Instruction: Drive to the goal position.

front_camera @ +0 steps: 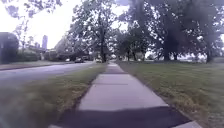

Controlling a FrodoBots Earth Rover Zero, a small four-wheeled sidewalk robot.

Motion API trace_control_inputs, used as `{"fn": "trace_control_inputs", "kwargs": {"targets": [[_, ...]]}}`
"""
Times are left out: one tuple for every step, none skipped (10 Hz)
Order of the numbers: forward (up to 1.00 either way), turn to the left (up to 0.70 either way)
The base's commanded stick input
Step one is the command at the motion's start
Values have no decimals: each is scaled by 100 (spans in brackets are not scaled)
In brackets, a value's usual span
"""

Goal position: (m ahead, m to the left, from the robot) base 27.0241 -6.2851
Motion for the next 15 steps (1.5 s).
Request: {"fn": "trace_control_inputs", "kwargs": {"targets": [[0,0],[0,0],[0,0],[1,0],[17,0],[33,0],[45,0],[45,0],[45,0],[45,0],[45,0],[52,0],[70,0],[70,0],[70,0]]}}
